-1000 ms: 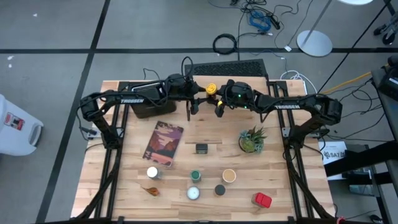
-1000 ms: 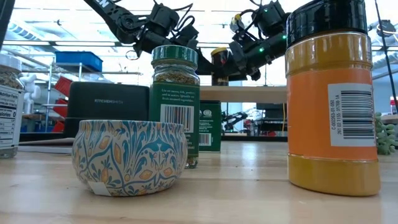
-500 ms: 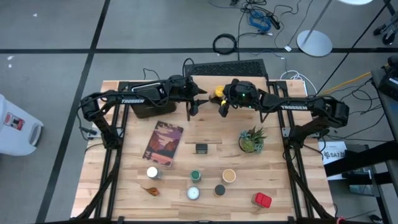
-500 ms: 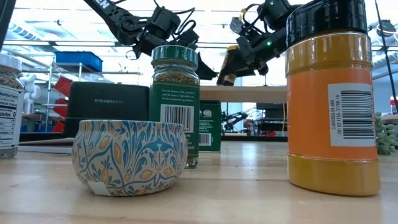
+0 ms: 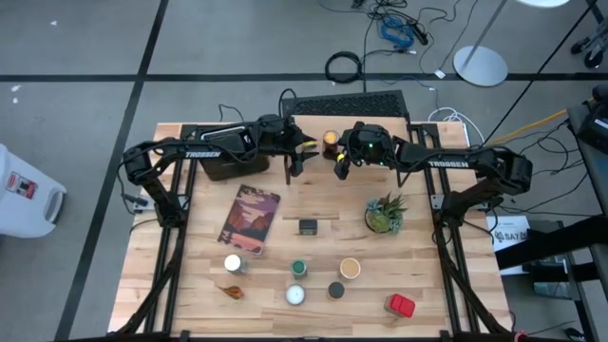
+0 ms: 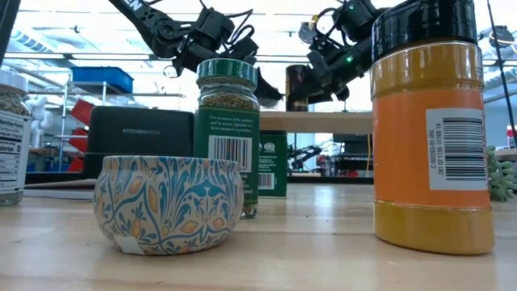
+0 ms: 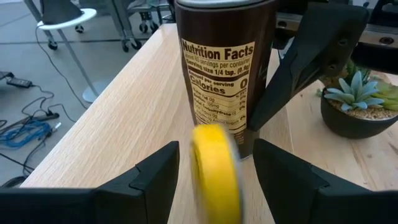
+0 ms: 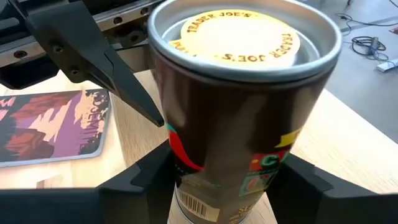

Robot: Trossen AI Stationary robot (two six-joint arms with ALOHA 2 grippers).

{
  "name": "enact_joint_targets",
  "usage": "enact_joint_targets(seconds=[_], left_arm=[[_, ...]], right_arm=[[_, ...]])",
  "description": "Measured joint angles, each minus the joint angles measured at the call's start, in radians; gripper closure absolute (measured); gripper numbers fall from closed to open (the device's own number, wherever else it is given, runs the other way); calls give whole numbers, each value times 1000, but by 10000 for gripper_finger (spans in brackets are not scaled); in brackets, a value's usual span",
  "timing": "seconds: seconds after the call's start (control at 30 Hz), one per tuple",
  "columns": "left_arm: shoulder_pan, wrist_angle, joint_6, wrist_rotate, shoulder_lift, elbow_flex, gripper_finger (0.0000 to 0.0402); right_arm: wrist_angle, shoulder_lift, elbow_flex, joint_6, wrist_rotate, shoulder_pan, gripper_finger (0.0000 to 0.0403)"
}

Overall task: Shelf spices
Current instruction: Put the yellow seasoning bottle on the shelf

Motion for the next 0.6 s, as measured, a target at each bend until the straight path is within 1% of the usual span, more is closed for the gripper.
enact_joint_targets(seconds=[0.33, 0.6], left_arm=[[0, -11, -1, 0, 0, 1, 186], [0, -24, 26, -1, -14, 1, 186]], right_arm=[[-3, 0, 0, 0, 0, 0, 182], [-5, -5, 0, -3, 0, 0, 180]])
